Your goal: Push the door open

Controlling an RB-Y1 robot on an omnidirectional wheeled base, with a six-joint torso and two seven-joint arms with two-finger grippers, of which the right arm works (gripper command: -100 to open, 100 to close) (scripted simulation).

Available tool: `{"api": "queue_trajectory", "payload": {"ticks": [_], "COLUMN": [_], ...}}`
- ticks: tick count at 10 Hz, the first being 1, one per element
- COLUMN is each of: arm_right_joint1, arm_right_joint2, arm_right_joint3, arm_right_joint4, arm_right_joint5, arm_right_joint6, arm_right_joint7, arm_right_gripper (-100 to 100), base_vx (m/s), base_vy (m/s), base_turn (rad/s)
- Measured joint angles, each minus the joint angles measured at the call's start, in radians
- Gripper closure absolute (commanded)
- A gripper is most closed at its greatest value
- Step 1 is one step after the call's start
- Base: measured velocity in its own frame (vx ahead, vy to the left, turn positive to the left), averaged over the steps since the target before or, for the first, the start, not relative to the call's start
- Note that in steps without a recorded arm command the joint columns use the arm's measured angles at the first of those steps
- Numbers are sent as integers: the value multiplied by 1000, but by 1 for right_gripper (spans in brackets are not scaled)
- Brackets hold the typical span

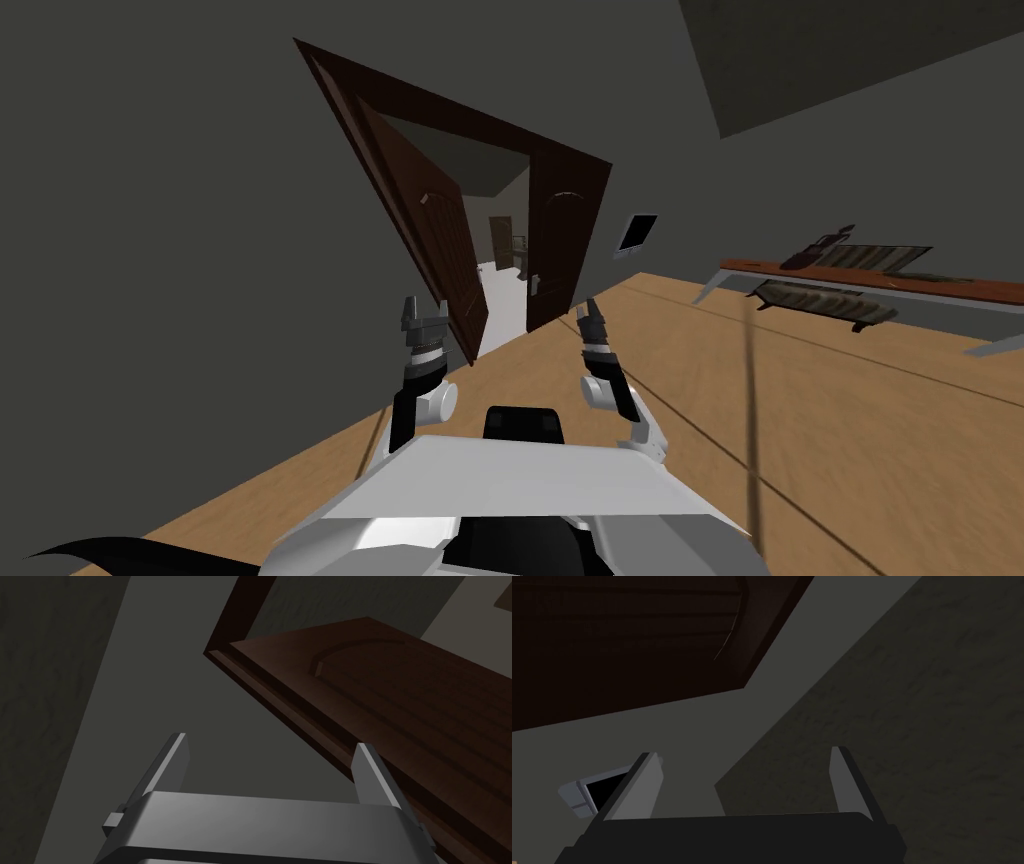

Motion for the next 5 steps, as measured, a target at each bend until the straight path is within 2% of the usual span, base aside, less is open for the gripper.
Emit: {"api": "queue_trajectory", "payload": {"ticks": [2, 4, 5], "arm_right_joint1": [-36, -58, -71], "arm_right_joint2": [-17, -29, -31], "arm_right_joint3": [-11, -17, -18], "arm_right_joint4": [65, 109, 137], "arm_right_joint5": [-5, -8, -8], "arm_right_joint6": [1, 2, 0], "arm_right_joint7": [-13, -24, -25], "arm_right_gripper": [-100, -100, -100], "base_vx": [77, 49, 56], "base_vy": [-99, -60, -73], "base_turn": [192, 88, 168]}}
